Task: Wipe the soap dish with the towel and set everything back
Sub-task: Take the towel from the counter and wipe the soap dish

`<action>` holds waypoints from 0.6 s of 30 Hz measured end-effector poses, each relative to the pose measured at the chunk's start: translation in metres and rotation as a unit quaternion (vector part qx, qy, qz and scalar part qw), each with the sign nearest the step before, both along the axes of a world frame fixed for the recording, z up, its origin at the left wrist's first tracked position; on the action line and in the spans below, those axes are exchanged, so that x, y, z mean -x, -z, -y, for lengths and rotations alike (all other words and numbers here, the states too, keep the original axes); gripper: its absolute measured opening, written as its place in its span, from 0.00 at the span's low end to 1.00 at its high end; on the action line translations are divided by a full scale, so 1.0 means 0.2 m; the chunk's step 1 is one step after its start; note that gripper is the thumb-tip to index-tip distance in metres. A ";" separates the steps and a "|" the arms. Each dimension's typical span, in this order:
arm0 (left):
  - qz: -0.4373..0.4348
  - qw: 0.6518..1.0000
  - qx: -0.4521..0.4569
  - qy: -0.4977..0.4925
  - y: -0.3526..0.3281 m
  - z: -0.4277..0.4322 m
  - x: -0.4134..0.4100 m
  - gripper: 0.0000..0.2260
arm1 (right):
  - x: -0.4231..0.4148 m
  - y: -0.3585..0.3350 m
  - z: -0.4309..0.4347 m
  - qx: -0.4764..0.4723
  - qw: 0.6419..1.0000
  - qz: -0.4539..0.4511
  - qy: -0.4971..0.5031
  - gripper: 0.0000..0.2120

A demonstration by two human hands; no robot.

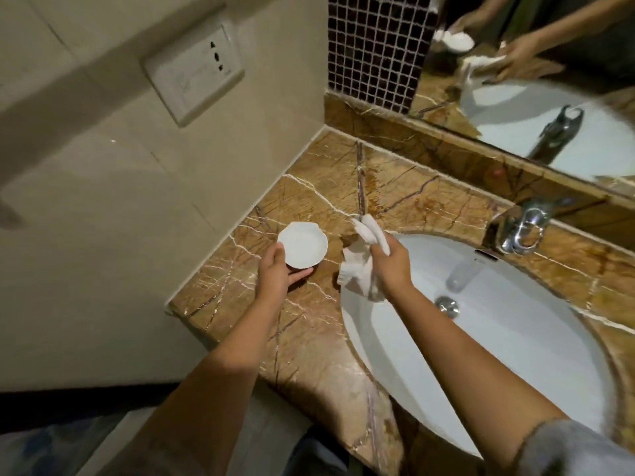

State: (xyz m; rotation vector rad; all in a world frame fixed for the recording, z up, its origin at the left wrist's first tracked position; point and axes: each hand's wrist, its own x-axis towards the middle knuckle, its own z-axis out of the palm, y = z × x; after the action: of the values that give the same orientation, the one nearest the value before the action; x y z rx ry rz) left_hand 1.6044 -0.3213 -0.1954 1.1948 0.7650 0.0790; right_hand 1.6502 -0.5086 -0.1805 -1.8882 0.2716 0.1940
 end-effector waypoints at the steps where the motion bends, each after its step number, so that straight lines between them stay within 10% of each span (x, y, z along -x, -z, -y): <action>1: -0.002 1.000 0.004 0.018 -0.01 0.07 -0.03 0.12 | 0.01 -0.04 0.08 -0.033 0.999 -0.003 0.031 0.14; 12: -0.035 0.968 0.024 0.246 -0.03 0.95 -0.18 0.13 | 0.19 -0.36 0.85 -0.313 0.934 -0.061 0.160 0.08; 18: -0.003 0.935 -0.006 0.356 -0.06 1.26 -0.16 0.12 | 0.25 -0.28 1.01 0.000 0.995 0.053 0.082 0.12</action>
State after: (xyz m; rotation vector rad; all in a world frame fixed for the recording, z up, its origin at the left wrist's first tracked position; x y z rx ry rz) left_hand 1.6373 -0.5736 -0.1837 1.4200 0.2984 -0.5210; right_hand 1.5997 -0.7104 -0.1241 -1.8591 0.3515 -0.0168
